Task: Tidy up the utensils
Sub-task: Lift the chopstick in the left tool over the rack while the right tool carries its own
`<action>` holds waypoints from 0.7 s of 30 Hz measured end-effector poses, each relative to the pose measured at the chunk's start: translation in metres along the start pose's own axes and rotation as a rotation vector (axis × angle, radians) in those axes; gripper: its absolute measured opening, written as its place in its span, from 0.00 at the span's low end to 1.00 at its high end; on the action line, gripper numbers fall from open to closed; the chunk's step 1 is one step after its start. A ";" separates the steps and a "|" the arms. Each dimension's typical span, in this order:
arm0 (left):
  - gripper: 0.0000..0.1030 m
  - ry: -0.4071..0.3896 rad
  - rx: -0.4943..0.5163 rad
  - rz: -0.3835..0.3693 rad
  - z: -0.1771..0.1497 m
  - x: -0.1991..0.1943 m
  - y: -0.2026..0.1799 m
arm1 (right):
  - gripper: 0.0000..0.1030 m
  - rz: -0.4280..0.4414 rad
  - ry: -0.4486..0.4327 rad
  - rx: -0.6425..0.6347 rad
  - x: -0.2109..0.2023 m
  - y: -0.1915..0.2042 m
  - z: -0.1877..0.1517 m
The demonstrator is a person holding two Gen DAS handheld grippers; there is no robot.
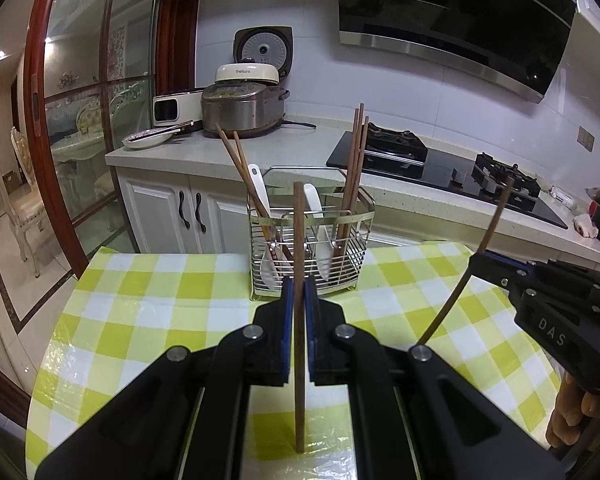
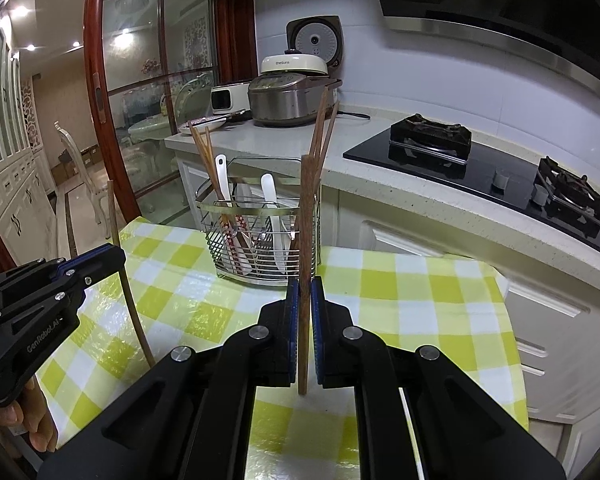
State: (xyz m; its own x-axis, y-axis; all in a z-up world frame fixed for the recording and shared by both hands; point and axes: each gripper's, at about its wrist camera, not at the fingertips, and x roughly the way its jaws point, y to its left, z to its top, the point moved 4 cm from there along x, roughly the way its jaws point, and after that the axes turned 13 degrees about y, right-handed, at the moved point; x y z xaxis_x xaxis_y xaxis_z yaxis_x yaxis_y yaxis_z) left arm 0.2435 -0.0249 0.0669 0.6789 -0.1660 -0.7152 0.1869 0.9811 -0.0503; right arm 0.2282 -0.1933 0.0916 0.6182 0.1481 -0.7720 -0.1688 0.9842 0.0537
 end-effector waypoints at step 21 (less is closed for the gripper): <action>0.06 -0.030 0.007 -0.006 0.034 -0.009 0.008 | 0.08 0.021 -0.016 -0.020 -0.010 0.001 0.035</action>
State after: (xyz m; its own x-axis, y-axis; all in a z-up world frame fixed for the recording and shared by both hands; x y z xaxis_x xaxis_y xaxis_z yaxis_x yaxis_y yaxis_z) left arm 0.2628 -0.0191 0.0968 0.6987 -0.1748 -0.6937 0.1958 0.9794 -0.0496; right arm 0.2488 -0.1901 0.1217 0.6266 0.1703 -0.7605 -0.1971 0.9787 0.0568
